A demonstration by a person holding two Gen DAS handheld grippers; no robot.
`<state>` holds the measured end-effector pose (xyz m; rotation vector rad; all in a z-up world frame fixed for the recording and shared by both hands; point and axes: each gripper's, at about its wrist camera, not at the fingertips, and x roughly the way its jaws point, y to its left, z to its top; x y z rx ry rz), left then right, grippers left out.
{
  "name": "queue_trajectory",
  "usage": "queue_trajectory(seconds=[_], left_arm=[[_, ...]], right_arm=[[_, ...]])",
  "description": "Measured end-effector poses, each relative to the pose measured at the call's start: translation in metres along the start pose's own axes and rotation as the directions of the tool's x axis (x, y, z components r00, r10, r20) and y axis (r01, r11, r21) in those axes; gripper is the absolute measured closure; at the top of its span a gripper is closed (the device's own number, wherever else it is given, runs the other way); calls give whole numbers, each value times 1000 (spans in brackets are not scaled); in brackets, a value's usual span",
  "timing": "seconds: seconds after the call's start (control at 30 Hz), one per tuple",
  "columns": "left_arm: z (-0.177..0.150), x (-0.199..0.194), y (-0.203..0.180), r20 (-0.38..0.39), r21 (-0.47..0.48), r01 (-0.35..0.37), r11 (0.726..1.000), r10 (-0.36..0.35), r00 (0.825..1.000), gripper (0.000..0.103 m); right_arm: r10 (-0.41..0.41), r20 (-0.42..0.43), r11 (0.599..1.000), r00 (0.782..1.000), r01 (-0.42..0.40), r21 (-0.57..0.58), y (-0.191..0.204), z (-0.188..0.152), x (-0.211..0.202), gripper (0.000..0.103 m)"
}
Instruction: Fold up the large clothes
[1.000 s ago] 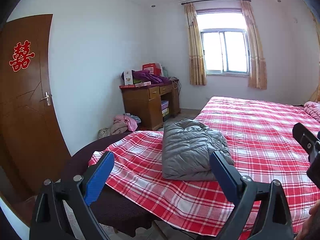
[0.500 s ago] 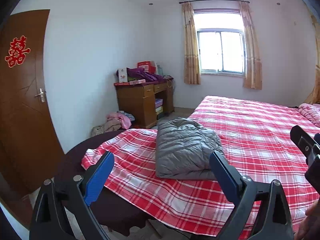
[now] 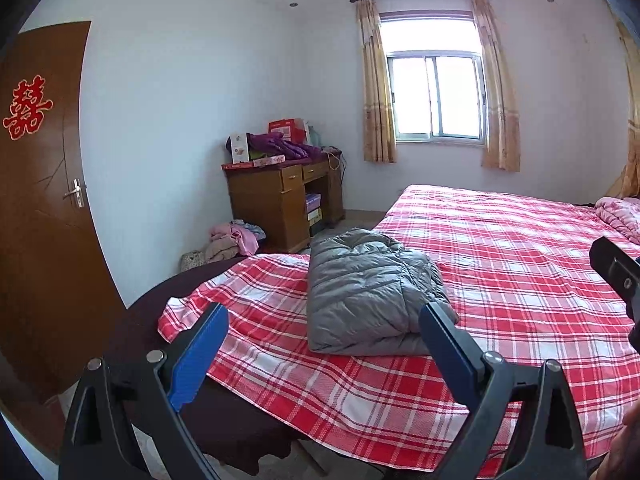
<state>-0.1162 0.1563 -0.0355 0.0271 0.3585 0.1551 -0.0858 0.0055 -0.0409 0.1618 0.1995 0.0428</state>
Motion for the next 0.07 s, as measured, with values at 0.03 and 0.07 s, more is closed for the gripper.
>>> queue_trajectory(seconds=[0.03, 0.07], left_arm=[[0, 1, 1, -5, -7, 3, 1000, -3, 1000, 7], [0, 2, 1, -6, -10, 2, 1000, -2, 1000, 7]], right_arm=[[-2, -1, 1000, 1000, 2, 0, 0, 0, 0, 2], [-3, -2, 1000, 1000, 3, 0, -1, 0, 1, 2]])
